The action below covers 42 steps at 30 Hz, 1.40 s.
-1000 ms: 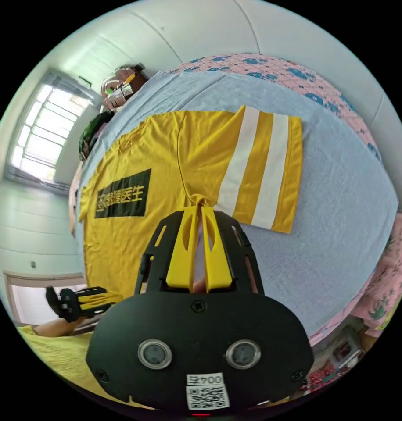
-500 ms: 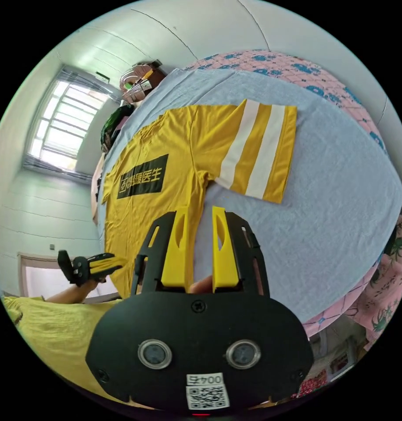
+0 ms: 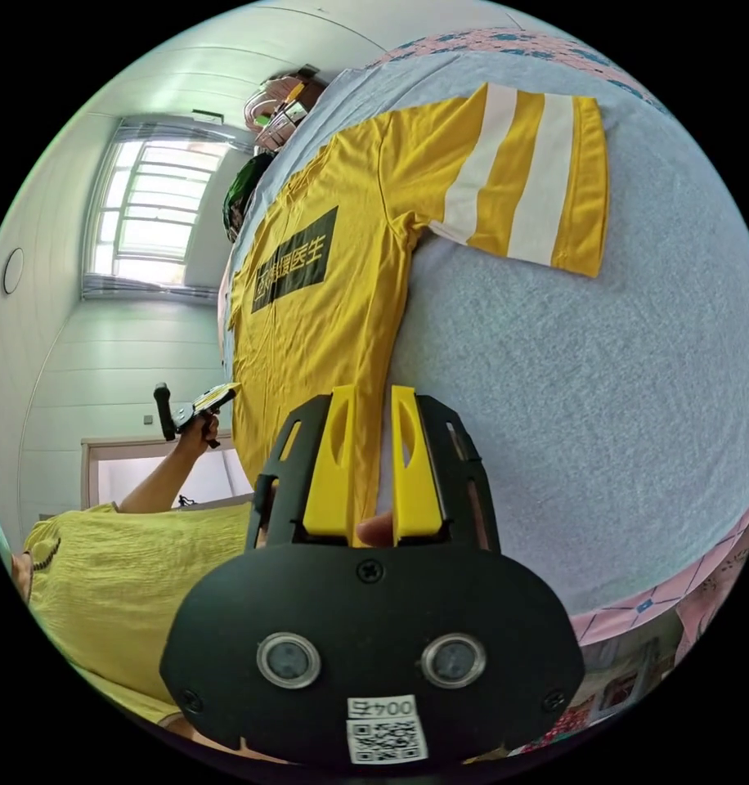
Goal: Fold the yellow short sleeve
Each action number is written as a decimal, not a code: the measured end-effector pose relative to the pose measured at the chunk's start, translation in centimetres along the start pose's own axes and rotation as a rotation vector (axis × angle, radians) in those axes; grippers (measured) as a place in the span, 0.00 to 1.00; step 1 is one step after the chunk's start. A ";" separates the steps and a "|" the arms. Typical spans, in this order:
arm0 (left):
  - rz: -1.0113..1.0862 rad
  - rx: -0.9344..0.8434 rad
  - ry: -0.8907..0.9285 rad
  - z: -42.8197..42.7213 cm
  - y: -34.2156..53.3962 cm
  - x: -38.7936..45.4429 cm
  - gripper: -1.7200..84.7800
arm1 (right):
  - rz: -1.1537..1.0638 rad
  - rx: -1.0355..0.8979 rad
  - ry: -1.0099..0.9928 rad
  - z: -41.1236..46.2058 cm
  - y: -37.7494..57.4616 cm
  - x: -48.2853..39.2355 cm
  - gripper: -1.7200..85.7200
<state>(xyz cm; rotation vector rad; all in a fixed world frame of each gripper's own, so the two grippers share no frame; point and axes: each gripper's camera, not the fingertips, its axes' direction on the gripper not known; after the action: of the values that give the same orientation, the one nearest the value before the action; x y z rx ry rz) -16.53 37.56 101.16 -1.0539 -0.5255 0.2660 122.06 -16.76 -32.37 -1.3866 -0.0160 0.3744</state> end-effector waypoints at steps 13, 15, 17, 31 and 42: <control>0.035 0.041 -0.038 3.2 2.8 -4.1 0.03 | -0.050 0.009 0.218 5.4 1.7 -7.1 0.07; 0.050 0.042 -0.054 3.7 3.0 -4.7 0.03 | -0.063 0.015 0.235 6.3 2.0 -8.4 0.08; 0.087 0.048 -0.090 4.4 3.4 -5.3 0.03 | -0.071 0.022 0.302 7.2 2.5 -10.4 0.09; 0.136 0.047 -0.078 9.5 4.7 -13.5 0.03 | -0.194 -0.205 0.684 17.9 9.6 -25.2 0.01; 0.080 0.095 0.051 14.1 6.0 -23.4 0.07 | -0.128 -0.341 0.766 23.5 10.3 -29.1 0.01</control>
<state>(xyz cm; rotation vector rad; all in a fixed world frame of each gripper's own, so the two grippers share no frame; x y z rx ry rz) -43.60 40.55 94.75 -0.9879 -0.4220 0.3306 86.78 -0.76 -31.71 -1.7814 0.4769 -0.2973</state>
